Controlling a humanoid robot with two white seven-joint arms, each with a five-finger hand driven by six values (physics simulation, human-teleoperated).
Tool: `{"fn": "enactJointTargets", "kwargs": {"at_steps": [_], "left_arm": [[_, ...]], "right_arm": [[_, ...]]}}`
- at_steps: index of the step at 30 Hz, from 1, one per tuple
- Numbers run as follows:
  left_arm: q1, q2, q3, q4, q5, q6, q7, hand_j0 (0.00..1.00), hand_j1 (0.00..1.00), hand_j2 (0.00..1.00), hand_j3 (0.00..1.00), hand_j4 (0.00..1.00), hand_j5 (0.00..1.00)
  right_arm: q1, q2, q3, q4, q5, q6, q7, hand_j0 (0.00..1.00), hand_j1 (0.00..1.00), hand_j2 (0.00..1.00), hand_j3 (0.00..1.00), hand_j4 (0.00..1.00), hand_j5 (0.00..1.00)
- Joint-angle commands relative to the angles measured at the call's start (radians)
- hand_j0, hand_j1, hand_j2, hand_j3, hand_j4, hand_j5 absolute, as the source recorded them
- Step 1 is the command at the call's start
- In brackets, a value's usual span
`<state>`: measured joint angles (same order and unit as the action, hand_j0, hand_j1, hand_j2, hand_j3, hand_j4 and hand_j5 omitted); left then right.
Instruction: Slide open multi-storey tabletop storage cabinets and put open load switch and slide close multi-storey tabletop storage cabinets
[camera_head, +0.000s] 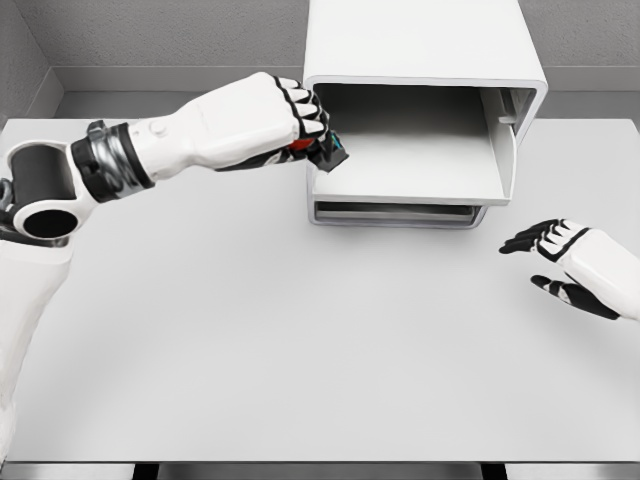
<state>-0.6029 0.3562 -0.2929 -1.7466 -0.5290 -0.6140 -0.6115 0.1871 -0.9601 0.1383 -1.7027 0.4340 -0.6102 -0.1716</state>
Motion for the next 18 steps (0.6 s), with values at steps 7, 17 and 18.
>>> {"fn": "enactJointTargets", "kwargs": {"at_steps": [7, 17, 18], "left_arm": [[-0.002, -0.068, -0.014, 0.010, -0.037, 0.003, 0.001, 0.44, 0.44, 0.44, 0.44, 0.44, 0.44], [0.000, -0.148, -0.029, 0.015, -0.125, 0.003, 0.001, 0.44, 0.44, 0.44, 0.44, 0.44, 0.44], [0.000, -0.151, -0.034, 0.015, -0.125, 0.003, 0.001, 0.44, 0.44, 0.44, 0.44, 0.44, 0.44]], "right_arm": [[0.008, 0.030, 0.001, -0.037, 0.025, -0.001, 0.001, 0.73, 0.73, 0.73, 0.73, 0.73, 0.73], [0.008, 0.029, 0.003, -0.049, 0.039, -0.001, 0.004, 0.73, 0.73, 0.73, 0.73, 0.73, 0.73], [0.008, 0.030, 0.004, -0.049, 0.039, -0.001, 0.004, 0.73, 0.73, 0.73, 0.73, 0.73, 0.73]]}}
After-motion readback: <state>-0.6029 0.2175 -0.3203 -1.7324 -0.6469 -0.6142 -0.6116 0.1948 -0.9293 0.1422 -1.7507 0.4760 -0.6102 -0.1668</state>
